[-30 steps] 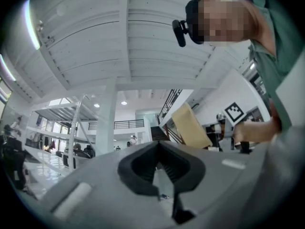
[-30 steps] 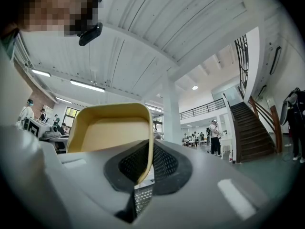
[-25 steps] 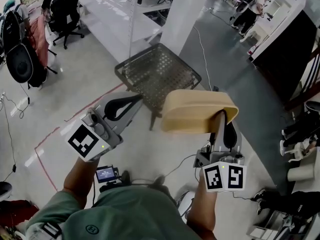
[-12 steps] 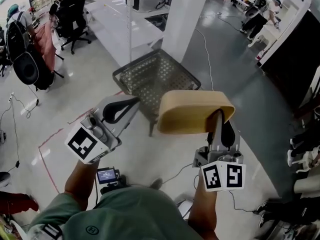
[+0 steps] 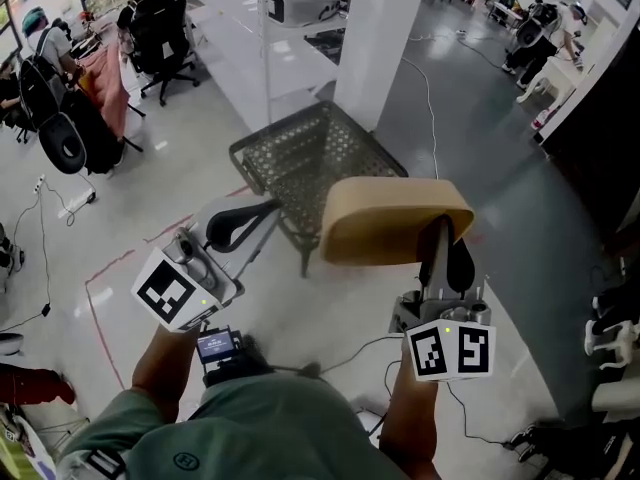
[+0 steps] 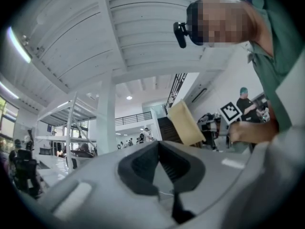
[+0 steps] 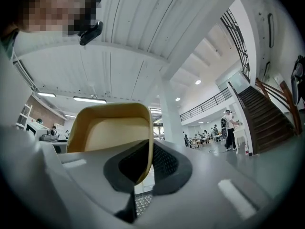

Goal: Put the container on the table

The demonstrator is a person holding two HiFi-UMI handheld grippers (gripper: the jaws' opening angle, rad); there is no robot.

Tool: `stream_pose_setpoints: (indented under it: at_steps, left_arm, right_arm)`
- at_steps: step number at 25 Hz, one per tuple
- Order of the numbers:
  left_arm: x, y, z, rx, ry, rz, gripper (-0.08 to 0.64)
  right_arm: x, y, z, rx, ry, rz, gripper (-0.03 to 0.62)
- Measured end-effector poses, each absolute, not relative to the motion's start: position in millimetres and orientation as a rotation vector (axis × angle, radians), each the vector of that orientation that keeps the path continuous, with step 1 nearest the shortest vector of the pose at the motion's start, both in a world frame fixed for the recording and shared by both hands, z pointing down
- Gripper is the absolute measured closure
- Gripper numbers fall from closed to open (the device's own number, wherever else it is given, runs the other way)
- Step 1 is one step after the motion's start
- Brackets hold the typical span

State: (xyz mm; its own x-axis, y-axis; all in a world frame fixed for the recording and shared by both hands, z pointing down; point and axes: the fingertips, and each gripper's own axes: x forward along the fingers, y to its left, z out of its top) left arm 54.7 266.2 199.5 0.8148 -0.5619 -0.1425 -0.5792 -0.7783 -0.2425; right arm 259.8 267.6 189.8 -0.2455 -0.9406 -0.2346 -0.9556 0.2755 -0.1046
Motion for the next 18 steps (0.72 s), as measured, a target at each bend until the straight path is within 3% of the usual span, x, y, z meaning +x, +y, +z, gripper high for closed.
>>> stream_pose_setpoints:
  at_steps: [18]
  left_arm:
    - [-4,106,198,-2.795,0.699,0.151,0.557]
  right_arm:
    - [198,137,187,-1.912,2.188,0.124,0.584]
